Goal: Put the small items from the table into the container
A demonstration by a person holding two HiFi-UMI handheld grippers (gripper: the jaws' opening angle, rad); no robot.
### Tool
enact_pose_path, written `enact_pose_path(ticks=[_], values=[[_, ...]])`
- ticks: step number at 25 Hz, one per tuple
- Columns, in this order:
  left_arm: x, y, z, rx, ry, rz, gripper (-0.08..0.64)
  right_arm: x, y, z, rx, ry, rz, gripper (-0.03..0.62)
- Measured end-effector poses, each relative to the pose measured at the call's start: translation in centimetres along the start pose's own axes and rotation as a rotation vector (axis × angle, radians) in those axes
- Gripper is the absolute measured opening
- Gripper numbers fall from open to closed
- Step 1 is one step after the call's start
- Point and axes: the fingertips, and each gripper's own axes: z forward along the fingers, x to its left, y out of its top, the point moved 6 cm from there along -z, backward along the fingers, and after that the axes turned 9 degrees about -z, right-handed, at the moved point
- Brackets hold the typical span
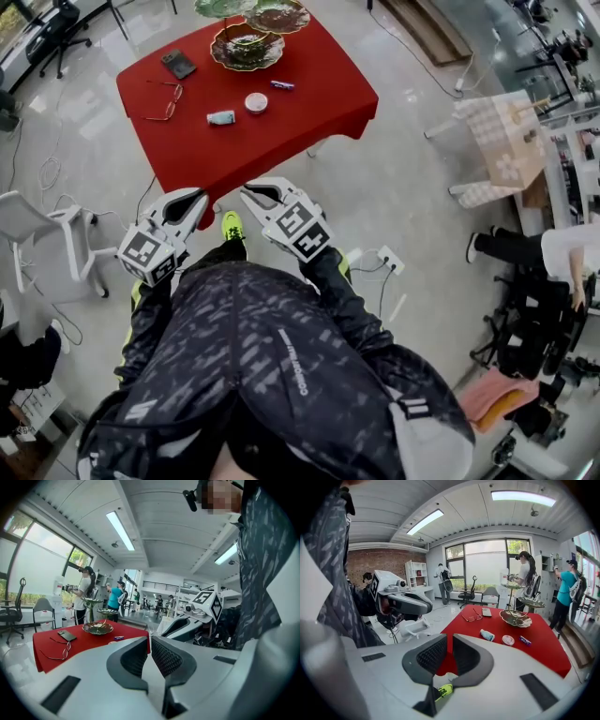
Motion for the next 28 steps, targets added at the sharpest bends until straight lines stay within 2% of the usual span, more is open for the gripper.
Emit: enact_pose_path(ticks=[19,23,28], values=[[11.7,2.7,6.6,0.039,-0.052,-0.057,0.032,-11.4,2.6,10.9,0.103,0.018,-0.018,0.026],[13.6,2.4,7.5,0.048,-0.068,-0.059,0.032,-13.2,2.4,12.7,0.131,0.014,-0.029,0.066],[14.9,2.5,7.9,0.032,-0.054,-0.102,0.032,-14.8,1.6,15.0,0.196,0.033,-0.072,0.120]])
